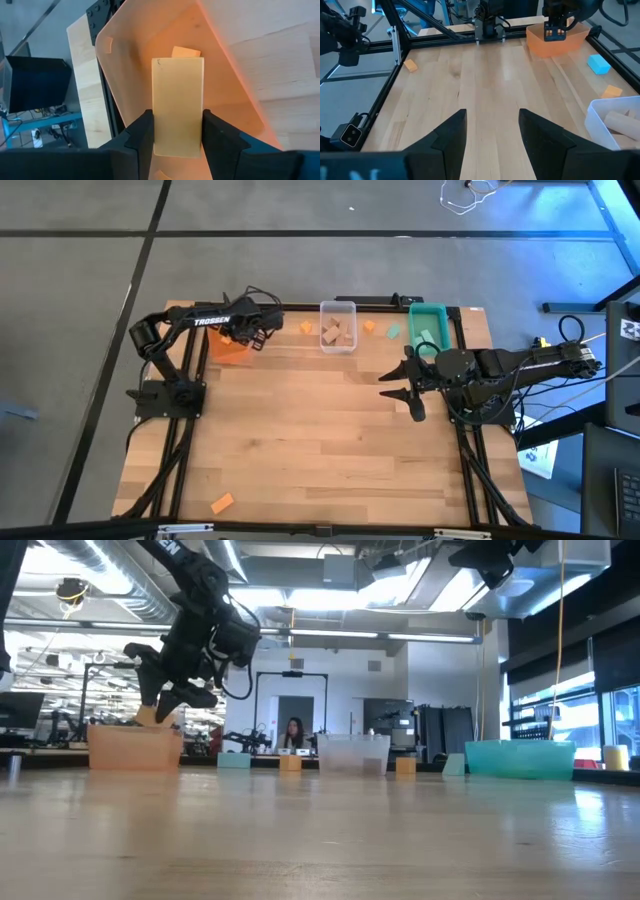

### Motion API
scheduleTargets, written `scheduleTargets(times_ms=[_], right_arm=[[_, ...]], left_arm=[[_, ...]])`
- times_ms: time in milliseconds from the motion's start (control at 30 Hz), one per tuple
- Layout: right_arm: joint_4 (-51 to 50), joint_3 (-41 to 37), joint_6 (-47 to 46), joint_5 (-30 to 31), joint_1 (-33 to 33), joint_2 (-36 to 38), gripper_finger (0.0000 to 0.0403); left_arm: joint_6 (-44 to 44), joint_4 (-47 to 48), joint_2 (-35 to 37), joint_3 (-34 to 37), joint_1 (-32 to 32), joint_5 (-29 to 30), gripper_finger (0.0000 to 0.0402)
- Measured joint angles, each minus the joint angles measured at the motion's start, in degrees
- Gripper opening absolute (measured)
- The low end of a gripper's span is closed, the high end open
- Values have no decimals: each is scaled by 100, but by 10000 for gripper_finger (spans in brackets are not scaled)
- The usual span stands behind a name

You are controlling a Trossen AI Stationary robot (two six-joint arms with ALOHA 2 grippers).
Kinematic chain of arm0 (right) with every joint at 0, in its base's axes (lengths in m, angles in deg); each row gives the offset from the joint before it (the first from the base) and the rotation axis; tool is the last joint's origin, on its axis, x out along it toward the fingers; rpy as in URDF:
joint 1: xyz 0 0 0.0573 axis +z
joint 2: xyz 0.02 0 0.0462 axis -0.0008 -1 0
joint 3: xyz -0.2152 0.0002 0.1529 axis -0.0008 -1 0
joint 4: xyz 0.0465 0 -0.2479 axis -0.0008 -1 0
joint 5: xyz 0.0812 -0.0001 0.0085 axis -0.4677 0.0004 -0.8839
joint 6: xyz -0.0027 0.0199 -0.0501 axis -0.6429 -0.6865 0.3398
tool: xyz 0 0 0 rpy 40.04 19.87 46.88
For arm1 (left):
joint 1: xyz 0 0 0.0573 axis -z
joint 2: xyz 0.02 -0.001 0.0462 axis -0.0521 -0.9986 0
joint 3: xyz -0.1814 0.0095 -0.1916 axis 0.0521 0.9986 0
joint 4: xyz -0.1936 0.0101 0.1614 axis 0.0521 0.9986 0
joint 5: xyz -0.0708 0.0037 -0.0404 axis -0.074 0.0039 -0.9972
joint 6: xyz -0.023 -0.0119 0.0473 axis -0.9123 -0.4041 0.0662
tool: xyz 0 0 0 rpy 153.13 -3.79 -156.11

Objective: Sort & place blocks by color
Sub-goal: Put the orange block into the orange bin

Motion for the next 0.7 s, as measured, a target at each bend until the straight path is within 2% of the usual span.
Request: scheduleTargets(times_ms=[233,467,567,700], right_arm=[[0,0,-1,-1,1,-1,181],[1,0,-1,0,0,0,181],[1,0,-1,-1,1,-1,181],[1,0,-1,0,0,-1,181]], left_arm=[[275,-1,0,0,-86,-44,149],[323,-149,0,0,-242,-426,152],[598,-212,0,0,-297,-608,152],[708,-270,0,0,-263,-549,148]])
